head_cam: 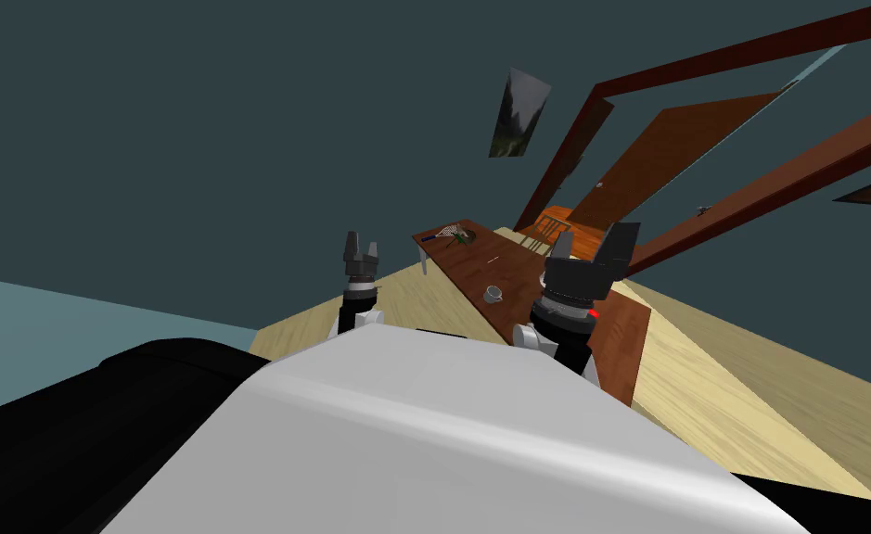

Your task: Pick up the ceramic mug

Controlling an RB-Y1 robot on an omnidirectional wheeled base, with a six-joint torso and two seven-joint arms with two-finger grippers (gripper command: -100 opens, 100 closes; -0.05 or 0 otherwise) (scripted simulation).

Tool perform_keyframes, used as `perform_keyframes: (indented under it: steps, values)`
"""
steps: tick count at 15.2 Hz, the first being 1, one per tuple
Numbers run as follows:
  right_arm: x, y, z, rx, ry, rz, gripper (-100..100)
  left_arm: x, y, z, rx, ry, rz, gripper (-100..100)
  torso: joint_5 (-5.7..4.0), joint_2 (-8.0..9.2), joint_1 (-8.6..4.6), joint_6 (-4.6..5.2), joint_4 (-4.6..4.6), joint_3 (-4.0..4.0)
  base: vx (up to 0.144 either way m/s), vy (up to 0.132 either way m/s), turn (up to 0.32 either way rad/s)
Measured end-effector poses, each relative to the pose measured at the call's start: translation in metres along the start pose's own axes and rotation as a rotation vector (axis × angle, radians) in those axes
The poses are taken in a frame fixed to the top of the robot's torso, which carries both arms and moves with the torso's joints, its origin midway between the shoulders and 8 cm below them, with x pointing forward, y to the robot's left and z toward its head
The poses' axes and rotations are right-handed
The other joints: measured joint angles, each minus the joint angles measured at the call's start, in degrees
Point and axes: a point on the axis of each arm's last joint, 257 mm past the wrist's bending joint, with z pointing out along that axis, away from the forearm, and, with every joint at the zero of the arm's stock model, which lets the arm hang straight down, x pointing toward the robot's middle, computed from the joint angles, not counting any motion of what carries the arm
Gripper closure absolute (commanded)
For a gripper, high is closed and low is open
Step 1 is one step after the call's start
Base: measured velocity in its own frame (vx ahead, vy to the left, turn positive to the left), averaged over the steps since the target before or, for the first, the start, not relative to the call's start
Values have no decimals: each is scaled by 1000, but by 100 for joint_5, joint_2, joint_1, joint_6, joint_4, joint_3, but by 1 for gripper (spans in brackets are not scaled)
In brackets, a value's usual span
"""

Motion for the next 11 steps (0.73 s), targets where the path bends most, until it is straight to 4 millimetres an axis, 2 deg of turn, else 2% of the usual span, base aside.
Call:
perform_keyframes:
  steps: [2,6,11]
  values:
    - [3,-7,-1,18,25,5,-100,0,0,0,0,0,0,0,1,-5,9,0,-1,-3,24,46,-2]
    - [6,-33,-4,90,69,32,-100,0,0,0,0,0,0,0,5,-14,22,-1,-3,-8,32,58,-2]
    - [0,-78,-12,226,97,77,-100,0,0,0,0,0,0,0,7,-23,32,-1,-5,-14,51,83,-3]
